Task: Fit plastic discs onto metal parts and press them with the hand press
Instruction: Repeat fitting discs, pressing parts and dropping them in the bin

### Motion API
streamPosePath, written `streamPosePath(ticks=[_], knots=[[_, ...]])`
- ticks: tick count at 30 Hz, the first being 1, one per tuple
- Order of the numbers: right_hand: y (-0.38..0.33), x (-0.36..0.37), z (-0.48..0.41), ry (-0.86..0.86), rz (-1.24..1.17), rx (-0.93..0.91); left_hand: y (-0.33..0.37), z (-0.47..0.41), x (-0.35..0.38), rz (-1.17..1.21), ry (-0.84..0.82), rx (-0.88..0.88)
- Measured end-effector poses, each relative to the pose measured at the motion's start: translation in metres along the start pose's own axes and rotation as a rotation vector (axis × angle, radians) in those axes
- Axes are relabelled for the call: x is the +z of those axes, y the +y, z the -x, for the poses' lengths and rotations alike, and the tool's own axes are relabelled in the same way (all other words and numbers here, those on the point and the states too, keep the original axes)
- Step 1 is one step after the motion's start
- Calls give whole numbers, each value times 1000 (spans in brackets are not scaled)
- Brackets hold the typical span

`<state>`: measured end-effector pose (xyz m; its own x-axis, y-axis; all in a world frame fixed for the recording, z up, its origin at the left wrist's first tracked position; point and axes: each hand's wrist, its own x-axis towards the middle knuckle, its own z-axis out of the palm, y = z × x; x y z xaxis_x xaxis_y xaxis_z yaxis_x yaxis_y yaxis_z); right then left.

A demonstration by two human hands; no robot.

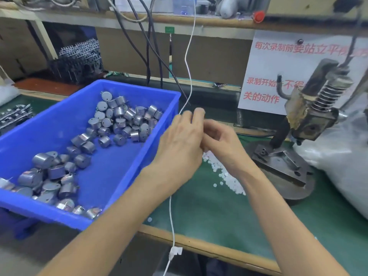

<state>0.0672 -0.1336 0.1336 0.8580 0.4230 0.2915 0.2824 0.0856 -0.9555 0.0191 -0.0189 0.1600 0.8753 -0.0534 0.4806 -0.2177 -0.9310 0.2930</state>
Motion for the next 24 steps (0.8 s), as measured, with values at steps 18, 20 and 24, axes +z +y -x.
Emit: streamPosePath(ticks=[18,20,24], knots=[[103,-60,133,430,172,255,5,63,140,438,-387,56],[105,-62,133,400,217,248,5,70,143,456,-350,32],[111,-62,132,369,300,241,1,76,144,584,-333,-59]])
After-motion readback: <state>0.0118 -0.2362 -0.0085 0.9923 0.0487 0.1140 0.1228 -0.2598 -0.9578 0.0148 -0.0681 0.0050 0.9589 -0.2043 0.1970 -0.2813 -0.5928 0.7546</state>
